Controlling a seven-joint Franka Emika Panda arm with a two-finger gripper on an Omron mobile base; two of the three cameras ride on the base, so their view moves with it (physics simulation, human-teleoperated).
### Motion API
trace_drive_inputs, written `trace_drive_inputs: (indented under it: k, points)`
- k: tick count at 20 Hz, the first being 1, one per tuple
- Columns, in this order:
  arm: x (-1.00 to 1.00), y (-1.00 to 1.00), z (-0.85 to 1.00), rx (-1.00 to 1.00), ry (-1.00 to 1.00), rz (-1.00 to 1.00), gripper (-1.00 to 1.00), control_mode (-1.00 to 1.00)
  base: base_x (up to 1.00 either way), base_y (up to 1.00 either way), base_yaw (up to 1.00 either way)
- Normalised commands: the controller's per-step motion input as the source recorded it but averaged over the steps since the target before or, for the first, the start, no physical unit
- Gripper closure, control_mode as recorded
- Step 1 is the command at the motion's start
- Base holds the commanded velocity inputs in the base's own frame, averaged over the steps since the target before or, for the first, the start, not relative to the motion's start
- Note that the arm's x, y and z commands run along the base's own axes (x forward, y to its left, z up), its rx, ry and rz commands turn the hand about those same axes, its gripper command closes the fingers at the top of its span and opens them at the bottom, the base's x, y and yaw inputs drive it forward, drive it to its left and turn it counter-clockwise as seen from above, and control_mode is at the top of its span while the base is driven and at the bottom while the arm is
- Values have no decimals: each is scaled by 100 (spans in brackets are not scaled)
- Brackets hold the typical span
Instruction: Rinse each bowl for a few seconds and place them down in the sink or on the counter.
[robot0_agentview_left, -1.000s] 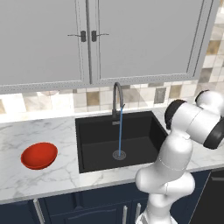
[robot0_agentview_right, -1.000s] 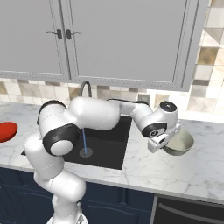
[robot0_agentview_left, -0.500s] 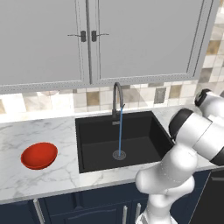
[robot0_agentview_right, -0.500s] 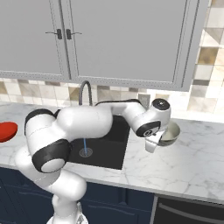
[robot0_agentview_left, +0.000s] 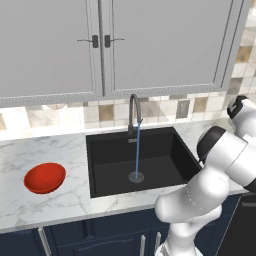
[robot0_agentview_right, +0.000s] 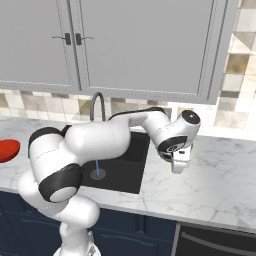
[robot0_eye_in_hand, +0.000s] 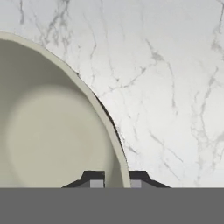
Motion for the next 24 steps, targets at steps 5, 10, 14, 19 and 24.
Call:
trace_drive_inputs:
  k: [5, 10, 14, 19, 24]
  points:
    - [9, 34, 4, 0, 5, 34, 100, -100, 0, 0, 0]
    - [19, 57, -4, -4, 7, 23, 100, -100, 0, 0, 0]
    - [24, 52, -9, -6, 1, 16, 100, -100, 0, 0, 0]
    - [26, 49, -15, -3, 0, 16, 100, -100, 0, 0, 0]
    - [17, 38, -22, 0, -1, 15, 100, -100, 0, 0, 0]
